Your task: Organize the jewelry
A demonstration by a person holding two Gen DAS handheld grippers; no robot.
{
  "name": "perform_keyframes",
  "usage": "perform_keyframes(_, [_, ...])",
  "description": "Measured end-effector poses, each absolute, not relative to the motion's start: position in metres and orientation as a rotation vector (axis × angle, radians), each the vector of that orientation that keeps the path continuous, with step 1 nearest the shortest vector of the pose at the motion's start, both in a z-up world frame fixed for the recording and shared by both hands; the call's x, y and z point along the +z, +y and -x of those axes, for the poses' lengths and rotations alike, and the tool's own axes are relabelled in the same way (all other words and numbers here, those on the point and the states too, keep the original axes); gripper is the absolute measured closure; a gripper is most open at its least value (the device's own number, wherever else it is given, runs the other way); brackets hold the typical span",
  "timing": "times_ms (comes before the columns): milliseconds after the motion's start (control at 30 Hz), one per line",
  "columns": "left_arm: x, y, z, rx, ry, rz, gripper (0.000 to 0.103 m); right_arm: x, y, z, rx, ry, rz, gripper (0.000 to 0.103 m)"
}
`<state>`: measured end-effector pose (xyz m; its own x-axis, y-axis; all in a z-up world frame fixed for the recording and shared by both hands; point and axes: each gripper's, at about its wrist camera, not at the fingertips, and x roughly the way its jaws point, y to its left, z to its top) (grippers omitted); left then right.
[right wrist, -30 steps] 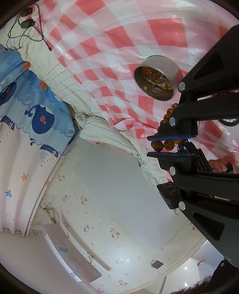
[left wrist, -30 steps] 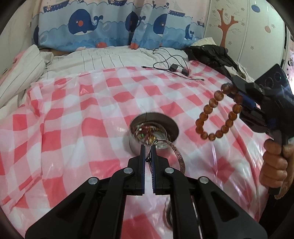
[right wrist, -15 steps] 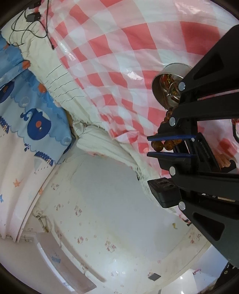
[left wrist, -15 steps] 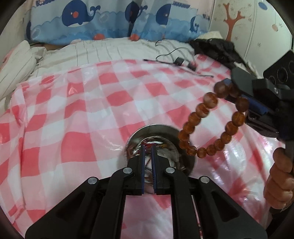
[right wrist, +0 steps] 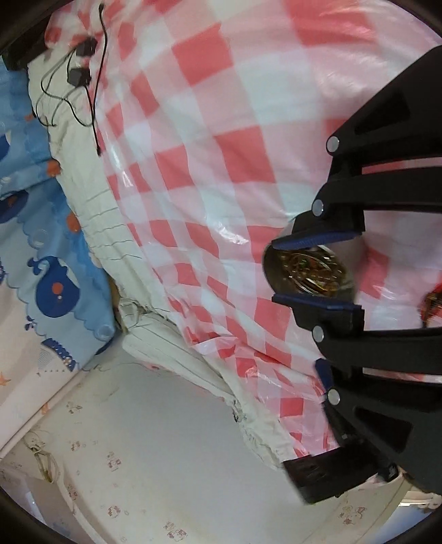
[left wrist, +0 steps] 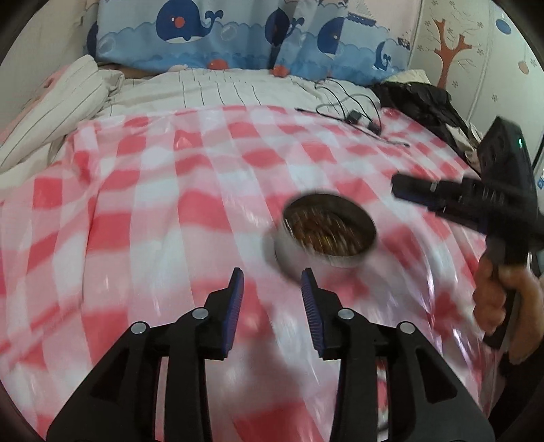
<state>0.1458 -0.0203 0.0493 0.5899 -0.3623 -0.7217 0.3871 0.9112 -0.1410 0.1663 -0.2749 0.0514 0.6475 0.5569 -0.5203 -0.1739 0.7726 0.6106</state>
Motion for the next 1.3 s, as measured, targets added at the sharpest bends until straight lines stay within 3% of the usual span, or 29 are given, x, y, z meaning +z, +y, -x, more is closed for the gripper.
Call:
perform_keyframes(200, [0.042, -0.025, -0.078, -0.466, 0.807, -0.054, 0.063, 0.036, -0.281, -0.076, 0.348, 0.798, -0.481, 0.057])
perform_keyframes(467, [0.027, -0.038, -0.037, -0.456, 0.786, -0.116, 0.056, 0.022, -0.261, -0.027, 0.3, 0.829, -0.368, 0.056])
perform_keyframes(633, [0.02, -0.04, -0.034, -0.449, 0.804, -0.123, 0.051, 0.016, -0.219, -0.032, 0.348, 0.894, -0.178, 0.05])
perform_keyframes(1000, [0.017, -0.045, -0.036, -0.45, 0.814, -0.147, 0.05, 0.027, -0.176, -0.058, 0.498, 0.92, -0.035, 0.049])
perform_keyframes(1033, [0.016, -0.045, -0.037, -0.448, 0.817, -0.152, 0.05, 0.025, -0.17, -0.059, 0.505, 0.932, -0.005, 0.05])
perform_keyframes(1167, [0.012, -0.047, -0.038, -0.442, 0.835, -0.169, 0.05, 0.016, -0.163, -0.067, 0.487, 0.966, 0.028, 0.076])
perform_keyframes(1233, [0.011, -0.047, -0.04, -0.441, 0.847, -0.166, 0.05, 0.014, -0.177, -0.071, 0.47, 0.969, -0.055, 0.085])
perform_keyframes(1300, [0.01, -0.047, -0.041, -0.44, 0.852, -0.167, 0.05, 0.011, -0.194, -0.072, 0.461, 0.968, -0.158, 0.085])
